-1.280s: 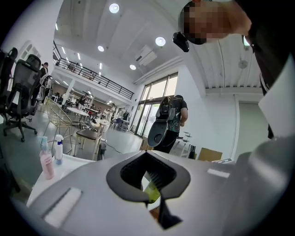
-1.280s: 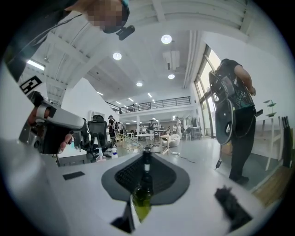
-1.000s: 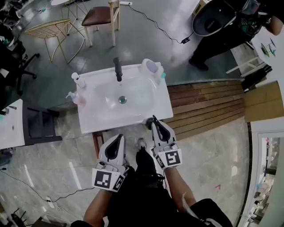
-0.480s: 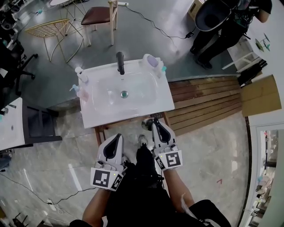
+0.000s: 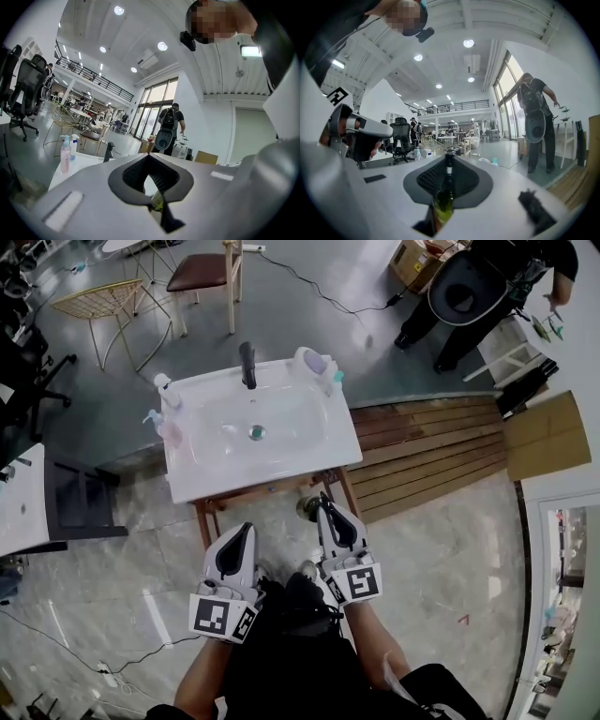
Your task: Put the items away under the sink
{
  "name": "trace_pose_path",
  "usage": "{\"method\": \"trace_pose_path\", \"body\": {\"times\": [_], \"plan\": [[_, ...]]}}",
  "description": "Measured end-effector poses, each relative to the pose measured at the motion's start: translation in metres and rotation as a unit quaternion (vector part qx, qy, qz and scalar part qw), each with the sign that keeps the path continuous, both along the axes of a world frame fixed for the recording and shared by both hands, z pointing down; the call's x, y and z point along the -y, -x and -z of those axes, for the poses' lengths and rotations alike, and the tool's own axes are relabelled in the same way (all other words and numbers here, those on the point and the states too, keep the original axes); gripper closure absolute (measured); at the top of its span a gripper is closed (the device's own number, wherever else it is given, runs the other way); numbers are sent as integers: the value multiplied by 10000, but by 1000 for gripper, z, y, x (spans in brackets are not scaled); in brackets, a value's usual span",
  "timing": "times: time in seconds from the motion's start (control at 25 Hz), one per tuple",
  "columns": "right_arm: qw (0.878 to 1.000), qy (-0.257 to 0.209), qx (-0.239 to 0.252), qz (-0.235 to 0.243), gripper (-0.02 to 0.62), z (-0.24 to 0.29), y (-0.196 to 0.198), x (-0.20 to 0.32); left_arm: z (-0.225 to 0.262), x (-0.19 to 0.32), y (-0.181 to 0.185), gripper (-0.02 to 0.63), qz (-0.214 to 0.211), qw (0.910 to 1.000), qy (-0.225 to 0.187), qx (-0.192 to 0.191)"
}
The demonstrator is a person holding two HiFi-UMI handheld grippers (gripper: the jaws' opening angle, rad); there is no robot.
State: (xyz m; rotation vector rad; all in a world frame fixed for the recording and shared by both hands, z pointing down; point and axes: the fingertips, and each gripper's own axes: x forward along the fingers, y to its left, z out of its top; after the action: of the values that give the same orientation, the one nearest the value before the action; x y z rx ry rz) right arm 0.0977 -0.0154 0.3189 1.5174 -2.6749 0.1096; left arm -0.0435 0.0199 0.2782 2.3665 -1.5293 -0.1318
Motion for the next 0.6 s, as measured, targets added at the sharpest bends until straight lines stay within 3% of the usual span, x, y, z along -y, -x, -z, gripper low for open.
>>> {"method": "trace_pose_path", "body": {"times": [0.6], "plan": [[9991,0,-10,423,548,-57,-26,-19,-57,-11,-40,600,259,9997,41,16]]}}
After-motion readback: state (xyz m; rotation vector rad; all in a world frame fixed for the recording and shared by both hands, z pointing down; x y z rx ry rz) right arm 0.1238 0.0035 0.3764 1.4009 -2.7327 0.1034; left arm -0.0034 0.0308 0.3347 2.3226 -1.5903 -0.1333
